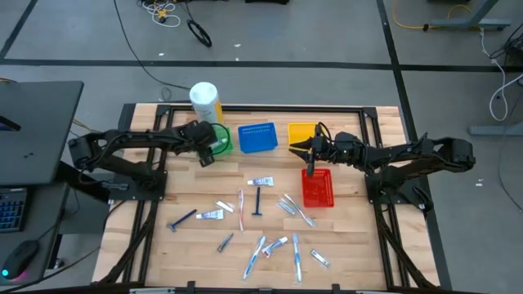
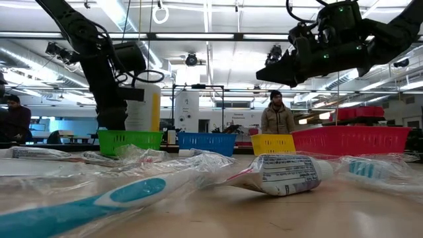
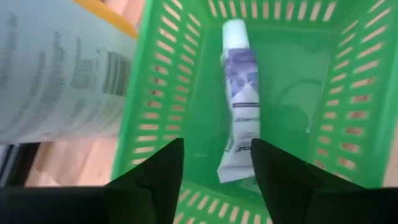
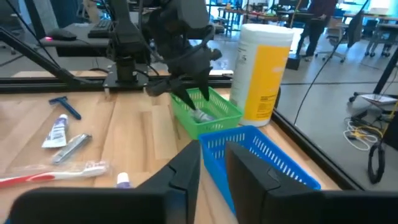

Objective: Pick & Place Travel size toiletries
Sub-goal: Put the left blue razor into the blue bin

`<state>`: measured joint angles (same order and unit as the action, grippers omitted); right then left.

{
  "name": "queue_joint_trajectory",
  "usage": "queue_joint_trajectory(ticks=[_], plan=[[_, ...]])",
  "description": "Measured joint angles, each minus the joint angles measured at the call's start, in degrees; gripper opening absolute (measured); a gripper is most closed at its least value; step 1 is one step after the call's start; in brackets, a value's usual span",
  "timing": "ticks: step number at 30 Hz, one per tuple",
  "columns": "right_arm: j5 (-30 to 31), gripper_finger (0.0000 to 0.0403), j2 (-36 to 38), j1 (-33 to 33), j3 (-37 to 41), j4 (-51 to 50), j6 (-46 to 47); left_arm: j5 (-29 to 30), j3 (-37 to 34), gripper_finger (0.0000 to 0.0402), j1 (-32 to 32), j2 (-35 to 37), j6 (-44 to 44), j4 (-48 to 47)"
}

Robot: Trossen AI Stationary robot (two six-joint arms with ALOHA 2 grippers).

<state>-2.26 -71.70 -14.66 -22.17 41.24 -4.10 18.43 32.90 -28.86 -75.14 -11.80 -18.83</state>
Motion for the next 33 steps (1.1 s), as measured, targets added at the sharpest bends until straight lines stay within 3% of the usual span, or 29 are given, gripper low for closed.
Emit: queue_joint_trajectory(ticks=[7, 13, 16, 25, 33], plan=[[0.1, 0.0128, 0.0, 0.0, 0.0, -1.0, 0.4, -3.4, 6.9, 0.0211, 1.8, 4.6, 6.3, -9.3], [0.5, 0.0130, 0.0, 0.0, 0.0, -2.2, 2.4, -13.8, 12.9, 0.0200, 7.3, 6.8, 18.2, -20.1], [0.6, 0.0131, 0.0, 0.0, 0.0, -3.0, 2.8, -16.5, 13.3, 0.0192, 12.1, 7.3, 23.4, -23.0], [0.7, 0.0131, 0.0, 0.0, 0.0, -4.6, 2.8, -16.8, 12.4, 0.0174, 30.2, 7.3, 43.3, -36.1], [0.7, 0.0131, 0.0, 0.0, 0.0, -4.9, 2.8, -24.7, 6.6, 0.0173, 45.8, 7.3, 65.1, -35.9]])
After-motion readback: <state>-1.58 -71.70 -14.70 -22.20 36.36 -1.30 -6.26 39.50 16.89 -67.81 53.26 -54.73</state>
